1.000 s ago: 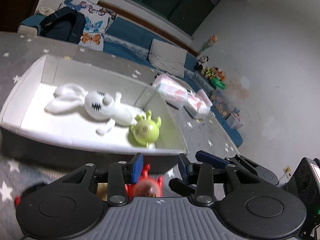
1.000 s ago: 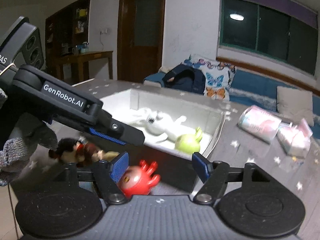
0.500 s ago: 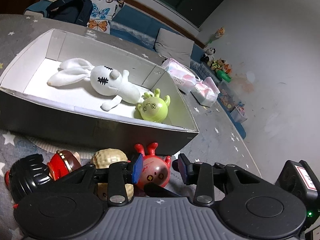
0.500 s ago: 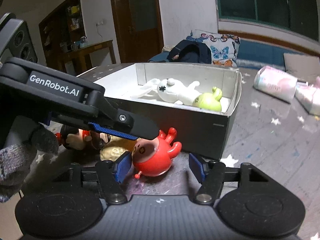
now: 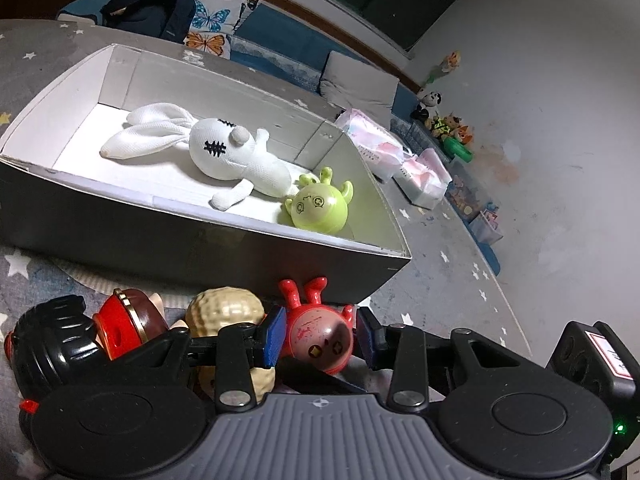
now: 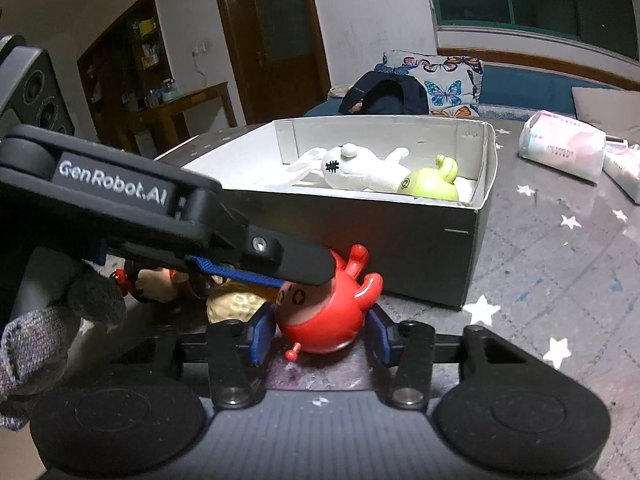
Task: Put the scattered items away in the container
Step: 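Close the left tool on the red antenna toy while the right tool grips it, then lift the red antenna toy with both tools and lower it into the box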
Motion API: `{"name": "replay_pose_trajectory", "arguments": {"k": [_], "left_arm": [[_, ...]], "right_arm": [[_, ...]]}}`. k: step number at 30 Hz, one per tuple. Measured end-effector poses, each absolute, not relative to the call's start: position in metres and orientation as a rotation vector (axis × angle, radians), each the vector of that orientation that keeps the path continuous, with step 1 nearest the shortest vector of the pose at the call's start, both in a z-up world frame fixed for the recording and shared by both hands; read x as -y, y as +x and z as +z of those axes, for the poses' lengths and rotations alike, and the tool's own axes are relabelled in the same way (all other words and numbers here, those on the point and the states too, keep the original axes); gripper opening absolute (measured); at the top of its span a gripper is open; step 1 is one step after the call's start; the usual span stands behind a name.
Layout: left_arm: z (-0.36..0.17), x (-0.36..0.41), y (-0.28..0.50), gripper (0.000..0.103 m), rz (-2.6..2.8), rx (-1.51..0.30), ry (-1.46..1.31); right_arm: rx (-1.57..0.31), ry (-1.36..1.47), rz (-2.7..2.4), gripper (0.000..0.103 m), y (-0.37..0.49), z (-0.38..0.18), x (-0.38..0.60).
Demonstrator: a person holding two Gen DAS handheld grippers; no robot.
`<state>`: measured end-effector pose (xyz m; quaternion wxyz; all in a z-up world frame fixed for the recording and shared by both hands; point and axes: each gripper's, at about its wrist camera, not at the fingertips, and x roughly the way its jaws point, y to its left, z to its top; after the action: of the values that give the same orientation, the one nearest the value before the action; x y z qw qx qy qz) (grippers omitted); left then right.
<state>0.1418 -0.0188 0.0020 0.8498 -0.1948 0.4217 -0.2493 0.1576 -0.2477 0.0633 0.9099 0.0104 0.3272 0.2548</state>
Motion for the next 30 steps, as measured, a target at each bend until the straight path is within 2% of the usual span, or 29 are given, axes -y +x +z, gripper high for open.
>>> {"name": "replay_pose_trajectory", "arguments": {"k": [11,19,24,30], "left_arm": [[0.007,0.024,0.13,0.041,-0.548,-0.888,-0.401],[0.053,0.021,0.117,0.041,-0.584,-0.736,-0.391],[0.068,0.014,0.145,0.041,-0.575,-0.699,-0.397],[0.061,0.004,0.194,0.041,-0.559,-0.732,-0.43]], "right_arm": [[-0.653,0.009,0.514,0.048,0.146,0.07,0.253],[-0.511,-0.094,0.514,0.049,0.134,0.117,0.249],[-0.477,-0.121,0.52,0.048,0.163,0.135,0.239],[-0.526,-0.127,0.518,0.048,0.215,0.135,0.225]]}}
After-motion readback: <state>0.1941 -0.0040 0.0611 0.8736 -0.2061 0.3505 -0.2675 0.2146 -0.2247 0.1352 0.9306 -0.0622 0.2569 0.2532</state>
